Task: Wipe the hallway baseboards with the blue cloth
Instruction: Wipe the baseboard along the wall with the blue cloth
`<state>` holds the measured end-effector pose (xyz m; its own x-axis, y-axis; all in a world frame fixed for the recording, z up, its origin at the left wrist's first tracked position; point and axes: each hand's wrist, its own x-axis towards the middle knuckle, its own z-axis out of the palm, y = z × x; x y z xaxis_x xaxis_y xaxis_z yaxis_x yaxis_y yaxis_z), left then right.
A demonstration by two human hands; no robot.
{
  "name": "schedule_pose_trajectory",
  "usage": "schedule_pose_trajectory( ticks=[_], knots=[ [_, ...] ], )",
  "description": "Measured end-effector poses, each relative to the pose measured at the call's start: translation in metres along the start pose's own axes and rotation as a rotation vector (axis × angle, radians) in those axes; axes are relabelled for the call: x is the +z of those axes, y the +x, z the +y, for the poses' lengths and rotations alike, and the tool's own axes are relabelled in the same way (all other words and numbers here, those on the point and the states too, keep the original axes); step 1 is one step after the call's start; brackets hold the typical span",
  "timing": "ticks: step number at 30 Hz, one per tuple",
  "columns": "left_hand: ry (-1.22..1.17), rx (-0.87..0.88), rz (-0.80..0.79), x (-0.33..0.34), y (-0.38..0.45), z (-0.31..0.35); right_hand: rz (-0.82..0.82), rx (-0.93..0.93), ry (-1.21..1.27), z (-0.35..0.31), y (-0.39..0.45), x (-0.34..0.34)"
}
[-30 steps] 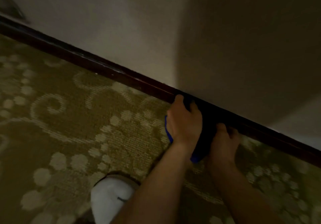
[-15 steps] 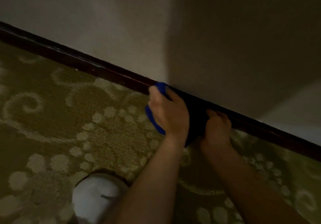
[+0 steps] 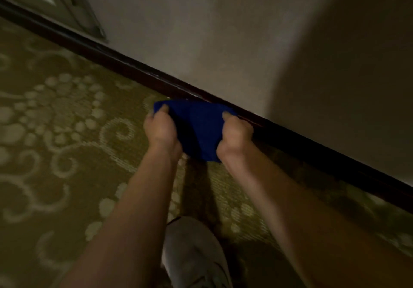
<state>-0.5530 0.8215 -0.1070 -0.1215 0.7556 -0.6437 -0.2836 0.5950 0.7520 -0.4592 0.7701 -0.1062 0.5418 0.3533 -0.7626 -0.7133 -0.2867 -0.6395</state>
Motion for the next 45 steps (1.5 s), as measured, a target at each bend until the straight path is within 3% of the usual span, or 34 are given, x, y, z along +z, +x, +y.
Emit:
schedule_pose_trajectory(
  ticks=[6,11,16,18,22,25,28,34,38,42,45],
  knots=[
    [0.361,0.139,-0.244,-0.006,-0.008,0.016,0.023,-0.022,0.090,0.002,-0.010,-0.039],
    [0.437,0.235,-0.093,-0.019,0.025,0.032,-0.200,0.079,0.055,0.004,-0.014,-0.016],
    [0.522,0.237,-0.013,-0.003,0.070,0.076,-0.238,0.184,0.133,0.009,-0.012,0.038],
    [0.564,0.242,0.047,0.012,0.076,0.078,-0.206,0.208,0.149,0.006,-0.009,0.042],
    [0.754,0.509,0.160,0.028,0.054,0.046,-0.080,0.191,0.126,-0.005,-0.007,0.021],
    [0.811,0.591,0.121,0.037,0.029,0.019,0.070,0.172,0.155,-0.005,-0.004,0.011],
    [0.867,0.538,0.003,0.027,0.032,0.027,0.125,0.173,0.068,0.002,-0.004,0.035],
    [0.543,0.372,0.180,0.011,0.087,0.092,-0.057,0.118,-0.008,-0.001,-0.012,0.102],
    [0.482,0.488,0.267,0.029,0.071,0.057,-0.022,0.110,-0.015,-0.009,-0.007,0.077],
    [0.728,0.616,0.067,0.032,0.026,-0.005,0.198,-0.039,-0.044,0.008,-0.001,0.020],
    [0.833,0.762,-0.142,0.024,0.013,-0.016,0.275,-0.004,-0.006,0.016,0.002,0.001]
  ],
)
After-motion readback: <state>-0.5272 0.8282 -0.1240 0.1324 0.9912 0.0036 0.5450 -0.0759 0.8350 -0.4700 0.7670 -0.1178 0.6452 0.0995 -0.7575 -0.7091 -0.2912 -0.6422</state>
